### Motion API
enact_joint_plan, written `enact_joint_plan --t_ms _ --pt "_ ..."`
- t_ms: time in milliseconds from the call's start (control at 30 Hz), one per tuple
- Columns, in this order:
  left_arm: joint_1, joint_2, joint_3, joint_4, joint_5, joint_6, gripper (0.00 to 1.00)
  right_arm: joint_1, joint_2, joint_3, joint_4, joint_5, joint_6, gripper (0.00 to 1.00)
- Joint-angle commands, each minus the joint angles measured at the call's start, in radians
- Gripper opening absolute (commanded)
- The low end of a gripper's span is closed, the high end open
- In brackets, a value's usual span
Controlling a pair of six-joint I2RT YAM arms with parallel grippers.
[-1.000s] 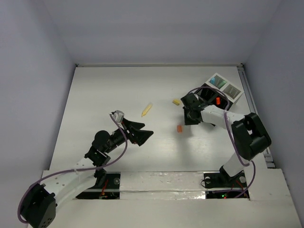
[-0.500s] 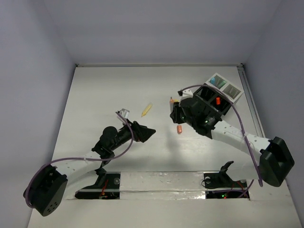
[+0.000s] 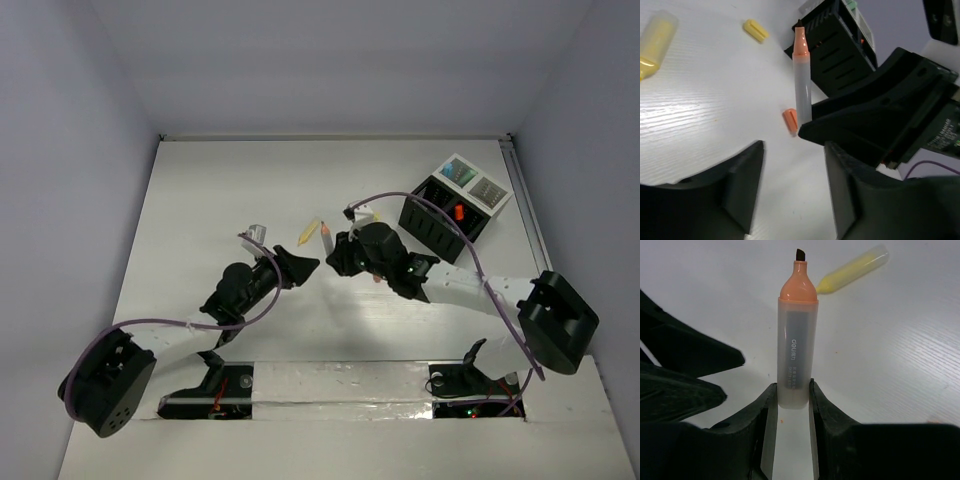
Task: Sort the stationery into containers
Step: Pick up the pen from the center of the board.
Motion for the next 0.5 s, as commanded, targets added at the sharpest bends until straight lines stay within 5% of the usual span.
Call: enact_joint_plan --t_ms 0,467 --pt "-0.012 0.048 0.051 0.08 -0.031 -0.004 0.45 0.024 0.036 0.015 0.113 -0.052 0.011 0.03" --pt "-0.022 0.171 0.077 0.148 -0.053 0.013 0.34 0.087 0.08 0.035 0.116 -0.087 -0.003 0.03"
